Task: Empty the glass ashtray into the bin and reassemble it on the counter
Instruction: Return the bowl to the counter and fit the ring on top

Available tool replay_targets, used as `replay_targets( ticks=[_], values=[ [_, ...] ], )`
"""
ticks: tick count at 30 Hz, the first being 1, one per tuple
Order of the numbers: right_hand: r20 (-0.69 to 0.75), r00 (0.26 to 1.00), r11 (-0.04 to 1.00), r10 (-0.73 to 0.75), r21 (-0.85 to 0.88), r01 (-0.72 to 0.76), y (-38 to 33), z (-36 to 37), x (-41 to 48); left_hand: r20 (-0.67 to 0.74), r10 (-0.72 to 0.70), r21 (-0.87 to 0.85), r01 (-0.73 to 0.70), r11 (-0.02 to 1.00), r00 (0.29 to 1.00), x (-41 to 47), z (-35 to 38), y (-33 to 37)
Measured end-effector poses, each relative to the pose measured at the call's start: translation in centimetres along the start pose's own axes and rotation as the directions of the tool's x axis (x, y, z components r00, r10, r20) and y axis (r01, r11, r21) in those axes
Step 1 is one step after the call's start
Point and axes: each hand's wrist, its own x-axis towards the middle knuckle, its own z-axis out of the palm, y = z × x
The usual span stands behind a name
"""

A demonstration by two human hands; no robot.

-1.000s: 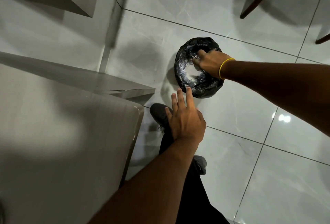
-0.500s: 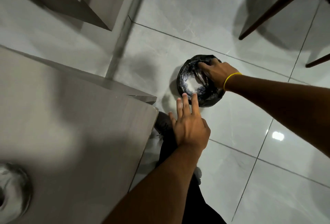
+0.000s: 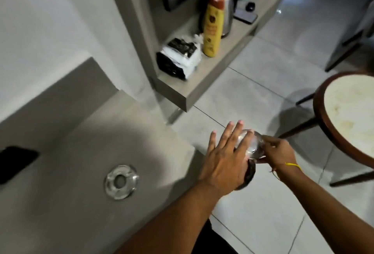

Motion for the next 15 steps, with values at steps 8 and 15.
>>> replay_targets(
  ticks=[8, 15],
  values=[
    [0.273, 0.895, 0.923, -0.353, -0.058, 0.381, -14.3, 12.0, -13.3, -0.221, -0.393, 0.038, 0.411, 0.911, 0.892, -10.9, -13.0, -10.6],
    [0.55, 0.722, 0.735, -0.419, -0.261, 0.626, -17.7, 24.8, -21.1, -0.297, -0.735, -0.007, 0.769, 0.639, 0.609, -24.6, -15.1, -17.3]
  ],
)
